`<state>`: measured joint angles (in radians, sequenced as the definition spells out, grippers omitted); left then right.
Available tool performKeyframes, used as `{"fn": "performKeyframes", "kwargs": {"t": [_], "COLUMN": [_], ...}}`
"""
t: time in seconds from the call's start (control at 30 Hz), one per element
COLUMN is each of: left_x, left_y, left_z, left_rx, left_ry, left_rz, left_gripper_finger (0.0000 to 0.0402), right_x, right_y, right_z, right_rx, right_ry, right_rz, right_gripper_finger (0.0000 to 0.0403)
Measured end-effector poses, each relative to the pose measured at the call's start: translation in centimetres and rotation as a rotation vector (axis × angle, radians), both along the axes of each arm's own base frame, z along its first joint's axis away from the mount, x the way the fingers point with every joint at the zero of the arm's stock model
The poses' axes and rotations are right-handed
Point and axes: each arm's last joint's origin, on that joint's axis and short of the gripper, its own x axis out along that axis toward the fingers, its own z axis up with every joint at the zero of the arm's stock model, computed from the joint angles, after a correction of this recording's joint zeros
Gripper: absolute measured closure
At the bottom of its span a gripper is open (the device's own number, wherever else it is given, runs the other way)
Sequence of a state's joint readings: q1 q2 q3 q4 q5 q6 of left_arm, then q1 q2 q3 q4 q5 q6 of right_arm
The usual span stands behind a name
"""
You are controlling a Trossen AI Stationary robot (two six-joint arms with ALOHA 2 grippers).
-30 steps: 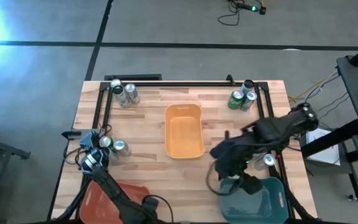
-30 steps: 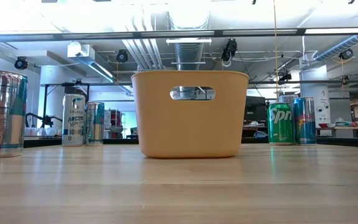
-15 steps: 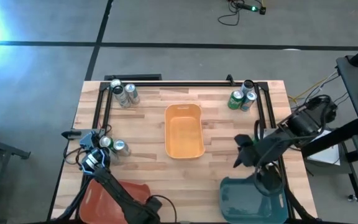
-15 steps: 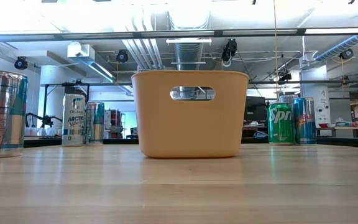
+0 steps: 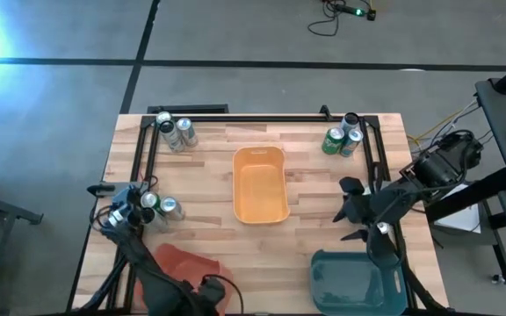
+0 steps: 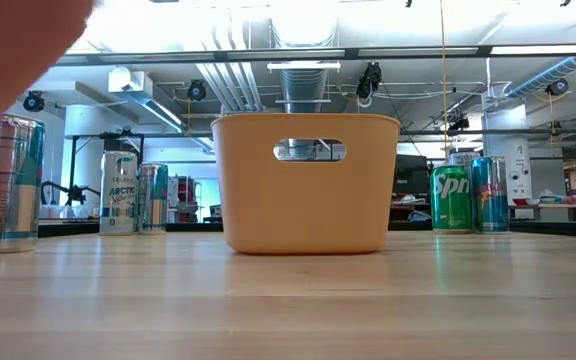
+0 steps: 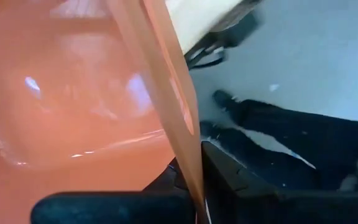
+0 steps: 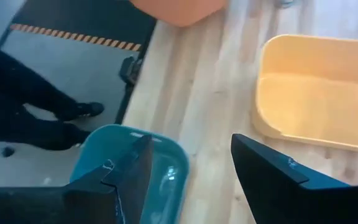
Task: Sort soda cans
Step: Move the orange bin on the left side of the yellow bin
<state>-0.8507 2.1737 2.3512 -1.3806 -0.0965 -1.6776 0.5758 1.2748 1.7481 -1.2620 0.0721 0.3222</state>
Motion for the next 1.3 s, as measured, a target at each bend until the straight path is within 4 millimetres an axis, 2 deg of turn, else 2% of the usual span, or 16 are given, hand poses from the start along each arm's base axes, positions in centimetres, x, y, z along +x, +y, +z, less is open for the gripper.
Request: {"fn": "performKeyframes", "kwargs": {"t": [0.13, 0.3, 0.57, 0.7, 0.93, 1.03, 1.13, 1.3], "left_x": [-1.0, -1.6, -0.8, -0.9, -2.6, -3.4, -4.4, -4.7], "left_y": [1.0, 1.8, 3.0, 4.8, 8.5, 10.3, 11.9, 12.9], "left_z": [2.1, 3.4, 5.5, 7.5, 11.3, 12.3, 12.0, 11.4], "left_rx": [0.054, 0.107, 0.114, 0.187, 0.376, 0.472, 0.547, 0.583], "left_ry": [-0.104, -0.154, -0.316, -0.424, -0.565, -0.562, -0.45, -0.385], "left_rz": [-0.082, -0.194, -0.348, -0.369, -0.427, -0.455, -0.499, -0.596], "left_gripper_finger": [0.0401, 0.0401, 0.0402, 0.0401, 0.0402, 0.0402, 0.0401, 0.0401], "right_x": [-0.2, -0.2, -0.2, -0.2, 0.0, 0.1, 0.1, 0.3], "right_y": [-0.3, -0.4, -0.7, -0.8, -1.0, -1.1, -1.2, -1.1], "right_z": [0.1, 0.2, 0.2, 0.2, 0.2, 0.2, 0.2, -0.1], "right_rx": [-0.034, -0.058, -0.128, -0.152, -0.193, -0.197, -0.159, -0.078], "right_ry": [-0.023, -0.038, -0.067, -0.082, -0.117, -0.131, -0.13, -0.095], "right_rz": [-0.023, -0.044, -0.089, -0.11, -0.219, -0.272, -0.342, -0.44], "right_gripper_finger": [0.0196, 0.0205, 0.0222, 0.0232, 0.0253, 0.0262, 0.0272, 0.0294]}}
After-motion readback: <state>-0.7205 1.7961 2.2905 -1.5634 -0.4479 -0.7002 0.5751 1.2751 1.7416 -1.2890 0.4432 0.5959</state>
